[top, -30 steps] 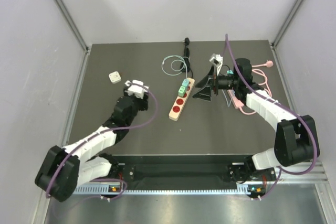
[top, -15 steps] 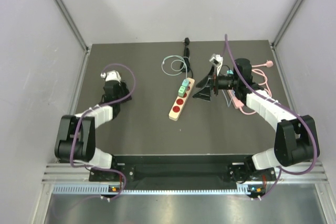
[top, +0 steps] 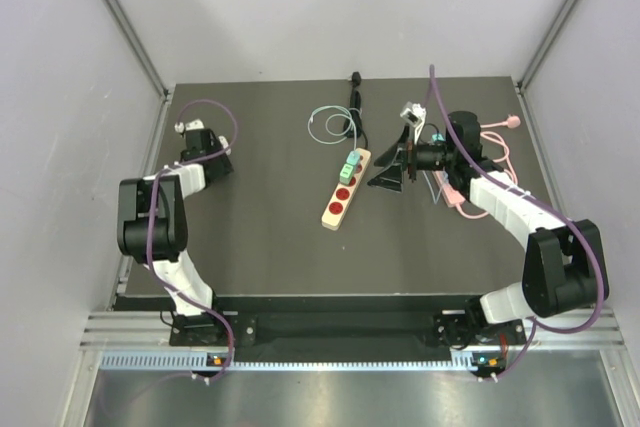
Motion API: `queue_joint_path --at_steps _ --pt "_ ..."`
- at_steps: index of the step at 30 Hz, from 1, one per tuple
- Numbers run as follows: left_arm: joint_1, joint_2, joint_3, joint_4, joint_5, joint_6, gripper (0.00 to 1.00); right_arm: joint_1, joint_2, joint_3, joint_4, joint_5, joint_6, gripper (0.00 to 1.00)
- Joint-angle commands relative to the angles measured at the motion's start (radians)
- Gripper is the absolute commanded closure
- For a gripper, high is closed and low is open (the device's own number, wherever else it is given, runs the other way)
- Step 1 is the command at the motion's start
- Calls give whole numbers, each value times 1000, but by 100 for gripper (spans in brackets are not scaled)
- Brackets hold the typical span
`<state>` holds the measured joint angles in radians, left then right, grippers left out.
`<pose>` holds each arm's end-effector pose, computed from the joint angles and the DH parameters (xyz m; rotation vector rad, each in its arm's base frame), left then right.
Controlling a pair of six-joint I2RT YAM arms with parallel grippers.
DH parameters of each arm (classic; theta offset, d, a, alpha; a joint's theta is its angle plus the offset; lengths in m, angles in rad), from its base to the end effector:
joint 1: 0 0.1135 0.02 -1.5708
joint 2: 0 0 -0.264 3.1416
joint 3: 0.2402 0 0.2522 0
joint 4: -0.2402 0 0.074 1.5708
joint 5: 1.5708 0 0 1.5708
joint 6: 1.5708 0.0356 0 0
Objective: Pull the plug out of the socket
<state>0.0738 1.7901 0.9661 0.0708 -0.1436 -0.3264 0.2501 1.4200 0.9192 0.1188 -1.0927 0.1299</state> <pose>0.3662 0.0322 0.1575 -0.5305 2.2531 0.0388 0.2905 0.1068 0.2758 -0.8468 1.7526 1.3049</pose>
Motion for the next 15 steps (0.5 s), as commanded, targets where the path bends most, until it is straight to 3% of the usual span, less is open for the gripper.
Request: queue_joint_path --at_steps 1,5,6,11,15 --pt "27 12 49 -42 -8 -14 93 -15 -36 26 33 -15 -23 1" --pt "40 60 97 -81 -19 -26 77 -17 -33 24 33 -15 -19 0" --pt "40 67 108 -103 -17 -22 68 -18 -33 24 33 -15 -19 0" --pt "41 88 141 -121 -20 -8 44 -28 -39 24 33 -16 -19 0" --pt "46 66 141 -128 -28 9 34 -35 -39 23 36 -19 -18 0"
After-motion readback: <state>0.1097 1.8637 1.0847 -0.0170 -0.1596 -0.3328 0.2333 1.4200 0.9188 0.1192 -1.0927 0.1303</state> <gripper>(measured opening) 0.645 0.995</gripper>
